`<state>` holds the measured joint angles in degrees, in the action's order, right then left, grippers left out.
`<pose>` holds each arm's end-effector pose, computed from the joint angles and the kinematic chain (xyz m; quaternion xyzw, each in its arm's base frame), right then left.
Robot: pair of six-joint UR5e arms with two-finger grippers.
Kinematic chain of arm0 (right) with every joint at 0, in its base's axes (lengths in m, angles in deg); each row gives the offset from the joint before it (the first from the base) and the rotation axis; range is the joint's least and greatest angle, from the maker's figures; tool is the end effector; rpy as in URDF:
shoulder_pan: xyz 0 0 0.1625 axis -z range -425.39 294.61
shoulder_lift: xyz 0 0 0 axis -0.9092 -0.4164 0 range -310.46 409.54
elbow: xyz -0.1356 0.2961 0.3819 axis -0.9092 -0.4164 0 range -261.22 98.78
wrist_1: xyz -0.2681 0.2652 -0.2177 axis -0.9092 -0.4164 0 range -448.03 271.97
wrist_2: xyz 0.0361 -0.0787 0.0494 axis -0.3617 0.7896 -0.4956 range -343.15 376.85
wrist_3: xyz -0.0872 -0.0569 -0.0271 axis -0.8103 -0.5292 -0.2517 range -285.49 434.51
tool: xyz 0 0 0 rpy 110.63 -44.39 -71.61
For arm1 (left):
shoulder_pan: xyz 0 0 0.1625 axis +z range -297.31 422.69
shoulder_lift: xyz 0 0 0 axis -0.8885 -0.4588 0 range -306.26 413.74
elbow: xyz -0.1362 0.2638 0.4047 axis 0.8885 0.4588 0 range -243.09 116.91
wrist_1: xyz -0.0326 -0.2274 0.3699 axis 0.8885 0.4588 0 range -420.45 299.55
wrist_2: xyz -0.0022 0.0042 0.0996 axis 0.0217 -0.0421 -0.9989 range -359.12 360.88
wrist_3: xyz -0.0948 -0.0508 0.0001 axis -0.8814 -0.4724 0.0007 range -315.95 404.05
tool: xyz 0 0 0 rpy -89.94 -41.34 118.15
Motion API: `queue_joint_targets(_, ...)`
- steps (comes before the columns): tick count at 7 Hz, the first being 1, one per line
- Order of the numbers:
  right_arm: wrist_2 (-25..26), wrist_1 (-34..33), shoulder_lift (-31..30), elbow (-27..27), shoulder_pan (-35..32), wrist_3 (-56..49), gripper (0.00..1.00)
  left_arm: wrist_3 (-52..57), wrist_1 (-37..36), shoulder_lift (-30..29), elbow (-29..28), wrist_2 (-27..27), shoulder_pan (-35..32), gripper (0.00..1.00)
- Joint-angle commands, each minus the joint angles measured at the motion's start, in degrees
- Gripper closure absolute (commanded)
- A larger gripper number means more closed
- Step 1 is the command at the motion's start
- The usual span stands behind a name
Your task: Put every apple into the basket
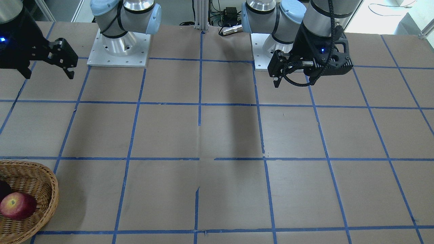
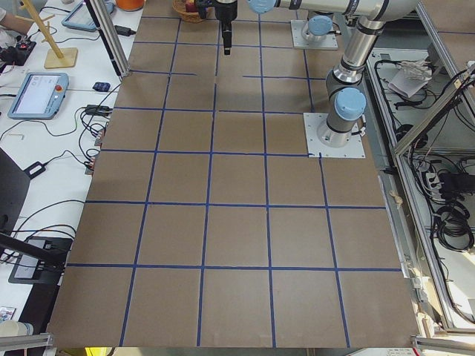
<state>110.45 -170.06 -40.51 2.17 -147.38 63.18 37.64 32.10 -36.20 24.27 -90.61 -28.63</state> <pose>0.0544 -0.5211 0.6029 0.0293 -0.9990 -0.0165 0.0290 -0.1423 -0.5104 0.5767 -0.0445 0.9989 -0.0021 0.0129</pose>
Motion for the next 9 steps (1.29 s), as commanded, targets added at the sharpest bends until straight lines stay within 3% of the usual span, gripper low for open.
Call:
queue_joint_targets(1,-0.9,0.2,0.6,0.4,-6.7,6.6,0.00,0.0,-0.1,-0.1,0.0,0.0,0.0,0.00)
queue_joint_targets(4,-1.8,-0.1,0.0,5.5,-8.8,8.2,0.00,-0.2,-0.1,-0.1,0.0,-0.1,0.0,0.00)
queue_joint_targets(7,-1.5,0.0,-0.6,3.4,-8.7,8.9,0.00,-0.2,-0.1,0.0,0.0,-0.1,0.0,0.00)
queue_joint_targets(9,-1.1,0.8,-2.9,4.3,-8.4,14.9,0.00,-0.1,0.0,0.0,-0.1,-0.1,0.0,0.00)
